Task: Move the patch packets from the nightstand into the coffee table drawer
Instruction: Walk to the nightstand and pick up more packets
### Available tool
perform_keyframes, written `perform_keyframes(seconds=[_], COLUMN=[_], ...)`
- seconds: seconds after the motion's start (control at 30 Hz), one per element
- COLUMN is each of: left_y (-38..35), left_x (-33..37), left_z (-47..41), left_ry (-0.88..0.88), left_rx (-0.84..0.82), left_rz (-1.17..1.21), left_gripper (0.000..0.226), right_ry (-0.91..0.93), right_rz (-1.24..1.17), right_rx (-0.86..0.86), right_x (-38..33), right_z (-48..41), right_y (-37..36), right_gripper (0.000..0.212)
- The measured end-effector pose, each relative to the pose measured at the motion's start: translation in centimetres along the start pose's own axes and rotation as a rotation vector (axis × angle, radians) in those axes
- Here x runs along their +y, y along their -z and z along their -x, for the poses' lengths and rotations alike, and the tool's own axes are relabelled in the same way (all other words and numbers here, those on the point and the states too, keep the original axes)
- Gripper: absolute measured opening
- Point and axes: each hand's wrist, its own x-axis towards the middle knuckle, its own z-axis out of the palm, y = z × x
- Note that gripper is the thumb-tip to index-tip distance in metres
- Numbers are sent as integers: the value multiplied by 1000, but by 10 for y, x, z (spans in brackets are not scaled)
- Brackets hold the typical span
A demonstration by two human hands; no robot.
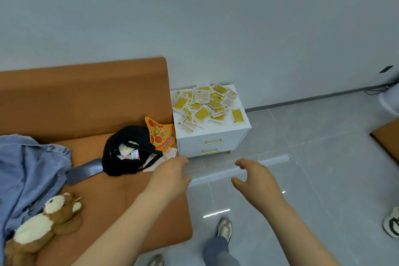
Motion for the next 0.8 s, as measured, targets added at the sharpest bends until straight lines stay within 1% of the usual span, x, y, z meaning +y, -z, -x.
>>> perform_keyframes(seconds=[0.1,0.27,0.33,0.53,0.8], left_y=[-10,-23,-25,-25,-5], left_x=[35,78,87,97,90], left_z=[-24,-58,-68,-100,-166], left_ry=[37,90,111,166,227], left_rx=[20,69,74,88,105], left_rz=[30,62,59,63,106], left_gripper=[43,34,34,37,43], right_ry=[40,120,145,196,221], right_rz=[28,69,79,95,137], right_rx=[-36,-76,-88,-132,-160], right_x=[28,62,69,76,62], right_z=[-29,-75,-90,-135,-209], right_y=[31,64,72,83,91], right_gripper=[48,47,46,48,48])
